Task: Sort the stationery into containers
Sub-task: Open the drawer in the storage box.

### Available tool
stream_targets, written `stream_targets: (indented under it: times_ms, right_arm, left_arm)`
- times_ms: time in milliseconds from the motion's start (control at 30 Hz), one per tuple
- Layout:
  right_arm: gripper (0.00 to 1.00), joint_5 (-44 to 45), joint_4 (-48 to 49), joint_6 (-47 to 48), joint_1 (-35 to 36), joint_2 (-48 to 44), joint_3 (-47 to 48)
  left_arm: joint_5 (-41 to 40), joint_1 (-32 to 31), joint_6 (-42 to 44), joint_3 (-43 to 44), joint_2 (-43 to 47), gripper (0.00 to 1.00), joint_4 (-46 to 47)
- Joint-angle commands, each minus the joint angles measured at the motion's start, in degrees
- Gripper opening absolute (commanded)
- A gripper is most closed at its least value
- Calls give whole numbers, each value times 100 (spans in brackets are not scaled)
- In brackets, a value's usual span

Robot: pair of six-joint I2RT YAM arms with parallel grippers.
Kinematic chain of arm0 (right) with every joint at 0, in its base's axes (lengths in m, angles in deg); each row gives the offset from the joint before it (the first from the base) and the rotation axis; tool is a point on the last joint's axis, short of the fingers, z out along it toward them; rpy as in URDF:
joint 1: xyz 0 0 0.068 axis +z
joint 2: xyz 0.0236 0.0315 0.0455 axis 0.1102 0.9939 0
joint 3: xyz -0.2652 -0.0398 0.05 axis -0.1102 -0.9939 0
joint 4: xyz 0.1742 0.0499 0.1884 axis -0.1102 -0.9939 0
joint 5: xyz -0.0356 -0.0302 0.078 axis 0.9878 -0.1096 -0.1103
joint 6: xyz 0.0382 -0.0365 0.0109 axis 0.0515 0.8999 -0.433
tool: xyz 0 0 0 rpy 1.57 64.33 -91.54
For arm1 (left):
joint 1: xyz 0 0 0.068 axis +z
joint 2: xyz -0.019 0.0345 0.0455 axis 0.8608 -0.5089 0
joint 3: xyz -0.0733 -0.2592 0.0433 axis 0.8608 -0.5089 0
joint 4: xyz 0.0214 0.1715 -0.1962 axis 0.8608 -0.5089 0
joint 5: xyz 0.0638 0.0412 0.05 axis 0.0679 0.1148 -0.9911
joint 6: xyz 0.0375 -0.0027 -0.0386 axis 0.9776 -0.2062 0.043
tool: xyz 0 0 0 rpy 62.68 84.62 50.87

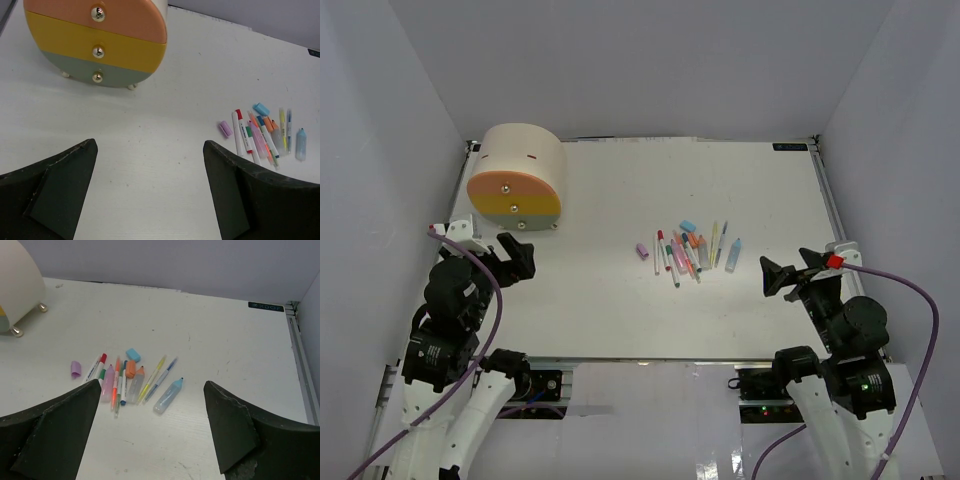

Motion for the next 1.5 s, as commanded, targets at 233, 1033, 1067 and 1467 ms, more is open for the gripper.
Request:
stream_targets:
  times_ms: [233, 1033, 1067, 1467]
  right_arm:
    - [90, -337, -10, -547, 37, 815, 192]
    - [90, -1401, 174, -477, 37, 658, -405]
    - [90, -1392, 192, -477, 37, 640, -414]
    - [90, -1409, 280, -477, 37, 438, -564]
  left_arm:
    - [-291, -20, -46, -307, -388, 98, 478]
    - [-361, 1167, 920, 581, -3358, 84, 2675]
    - [-230, 1236, 973, 589, -3402, 83, 2807]
    - [781, 2063, 868, 660, -4079, 80, 2948]
